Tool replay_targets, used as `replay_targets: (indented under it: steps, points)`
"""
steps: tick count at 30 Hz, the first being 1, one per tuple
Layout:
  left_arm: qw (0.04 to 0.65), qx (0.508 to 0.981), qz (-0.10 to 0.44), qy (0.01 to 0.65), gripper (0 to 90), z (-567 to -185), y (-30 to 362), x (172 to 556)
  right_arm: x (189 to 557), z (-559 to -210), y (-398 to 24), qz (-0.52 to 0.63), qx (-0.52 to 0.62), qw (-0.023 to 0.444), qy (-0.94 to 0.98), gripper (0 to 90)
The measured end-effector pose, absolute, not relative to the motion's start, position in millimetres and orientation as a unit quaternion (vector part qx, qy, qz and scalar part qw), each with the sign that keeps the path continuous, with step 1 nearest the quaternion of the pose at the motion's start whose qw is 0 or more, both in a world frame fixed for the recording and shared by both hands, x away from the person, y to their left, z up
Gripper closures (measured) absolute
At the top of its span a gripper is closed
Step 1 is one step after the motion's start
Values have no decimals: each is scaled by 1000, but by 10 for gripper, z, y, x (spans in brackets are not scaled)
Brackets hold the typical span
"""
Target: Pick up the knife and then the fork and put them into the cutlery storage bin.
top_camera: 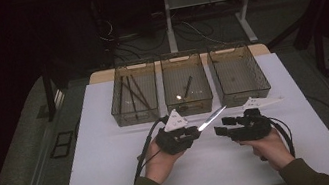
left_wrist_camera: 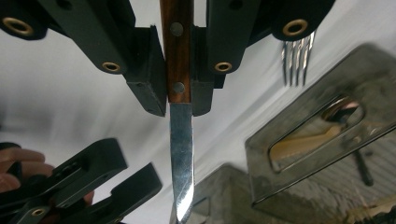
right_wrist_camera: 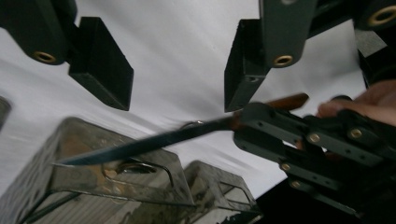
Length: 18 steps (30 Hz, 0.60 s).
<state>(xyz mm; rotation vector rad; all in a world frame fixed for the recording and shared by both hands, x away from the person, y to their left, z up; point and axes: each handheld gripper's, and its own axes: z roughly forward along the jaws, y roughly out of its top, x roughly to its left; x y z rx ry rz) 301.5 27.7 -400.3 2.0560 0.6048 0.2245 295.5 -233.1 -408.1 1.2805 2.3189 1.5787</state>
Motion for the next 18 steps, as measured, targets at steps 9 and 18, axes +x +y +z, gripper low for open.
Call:
replay_targets:
  steps: [9, 18]
  points:
    - [479, 841, 106, 228, 767, -4007, 138, 2966, 3065, -4124, -2313, 541, 433, -14, 721, 533]
    - [481, 839, 104, 232, 767, -4024, 150, 2973, 3141, -4116, -2282, 566, 432, -35, 701, 746]
